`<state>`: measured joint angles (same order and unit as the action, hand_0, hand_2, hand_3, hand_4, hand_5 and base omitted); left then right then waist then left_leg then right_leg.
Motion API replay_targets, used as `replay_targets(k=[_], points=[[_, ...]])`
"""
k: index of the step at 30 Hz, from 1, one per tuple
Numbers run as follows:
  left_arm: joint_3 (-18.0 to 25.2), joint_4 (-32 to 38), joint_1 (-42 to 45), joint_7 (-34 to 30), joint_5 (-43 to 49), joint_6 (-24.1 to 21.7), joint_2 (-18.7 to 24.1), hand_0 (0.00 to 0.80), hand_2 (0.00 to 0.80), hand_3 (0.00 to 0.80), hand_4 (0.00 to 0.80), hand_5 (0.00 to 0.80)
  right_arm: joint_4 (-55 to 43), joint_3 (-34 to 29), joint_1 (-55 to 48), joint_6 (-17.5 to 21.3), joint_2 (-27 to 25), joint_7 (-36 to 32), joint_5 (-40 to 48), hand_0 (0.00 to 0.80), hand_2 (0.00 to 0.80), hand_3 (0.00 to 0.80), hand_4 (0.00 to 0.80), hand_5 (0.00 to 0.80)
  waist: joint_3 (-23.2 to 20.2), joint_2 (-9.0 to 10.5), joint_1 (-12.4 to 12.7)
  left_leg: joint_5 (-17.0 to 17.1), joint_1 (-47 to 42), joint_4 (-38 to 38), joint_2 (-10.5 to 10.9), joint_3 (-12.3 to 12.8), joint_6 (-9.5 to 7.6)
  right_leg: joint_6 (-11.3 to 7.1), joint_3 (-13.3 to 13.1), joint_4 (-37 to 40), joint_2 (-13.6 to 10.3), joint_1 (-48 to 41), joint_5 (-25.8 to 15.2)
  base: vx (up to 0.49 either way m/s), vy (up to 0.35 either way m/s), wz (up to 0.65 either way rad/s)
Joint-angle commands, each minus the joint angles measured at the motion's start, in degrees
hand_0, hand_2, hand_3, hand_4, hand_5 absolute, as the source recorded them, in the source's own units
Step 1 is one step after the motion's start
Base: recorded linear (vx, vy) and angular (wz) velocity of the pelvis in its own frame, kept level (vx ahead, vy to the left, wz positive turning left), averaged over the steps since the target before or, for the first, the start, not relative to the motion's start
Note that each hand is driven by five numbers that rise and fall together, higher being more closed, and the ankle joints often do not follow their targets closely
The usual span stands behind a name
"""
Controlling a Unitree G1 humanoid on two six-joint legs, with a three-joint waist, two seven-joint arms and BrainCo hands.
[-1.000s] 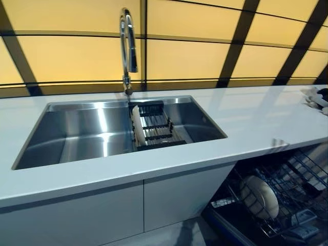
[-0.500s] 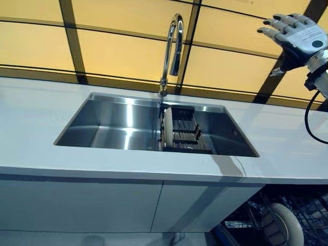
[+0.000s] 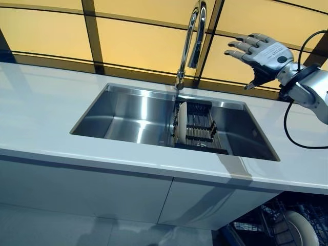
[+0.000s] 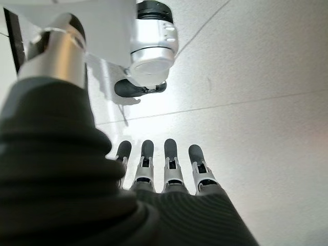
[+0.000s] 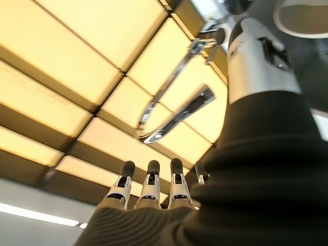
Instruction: Take plates into dishwasher
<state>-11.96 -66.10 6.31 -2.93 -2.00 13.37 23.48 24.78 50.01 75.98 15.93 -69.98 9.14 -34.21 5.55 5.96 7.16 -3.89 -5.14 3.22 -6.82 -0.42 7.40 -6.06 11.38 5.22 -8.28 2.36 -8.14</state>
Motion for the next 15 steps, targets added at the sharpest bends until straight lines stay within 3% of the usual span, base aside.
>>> replay_targets(k=[1,15], points=[[-0.7,-2.7,-3.1,-0.8,-0.9,1.0,1.7,0.000,0.000,0.000,0.000,0.000,-1.1,-0.1,2.8,-0.1,-1.9,-0.7,1.0,0.000,0.000,0.000,0.000,0.000,0.1,0.56,1.3,6.8,4.4,1.8,0.7,-2.4,-0.89,-4.99,1.2,-0.2,-3.9,-6.2,3.8,-0.009,0.012,0.04],[-1.1,-1.1,-3.4,-0.4,-2.3,1.7,0.6,0.000,0.000,0.000,0.000,0.000,-7.3,-1.7,-0.6,0.2,2.9,-3.8,-1.5,0.000,0.000,0.000,0.000,0.000,2.6,-0.17,1.9,7.3,6.3,1.8,0.9,-2.7,-0.98,-4.87,1.7,-0.2,-4.3,-4.8,3.7,-0.009,0.011,0.03]])
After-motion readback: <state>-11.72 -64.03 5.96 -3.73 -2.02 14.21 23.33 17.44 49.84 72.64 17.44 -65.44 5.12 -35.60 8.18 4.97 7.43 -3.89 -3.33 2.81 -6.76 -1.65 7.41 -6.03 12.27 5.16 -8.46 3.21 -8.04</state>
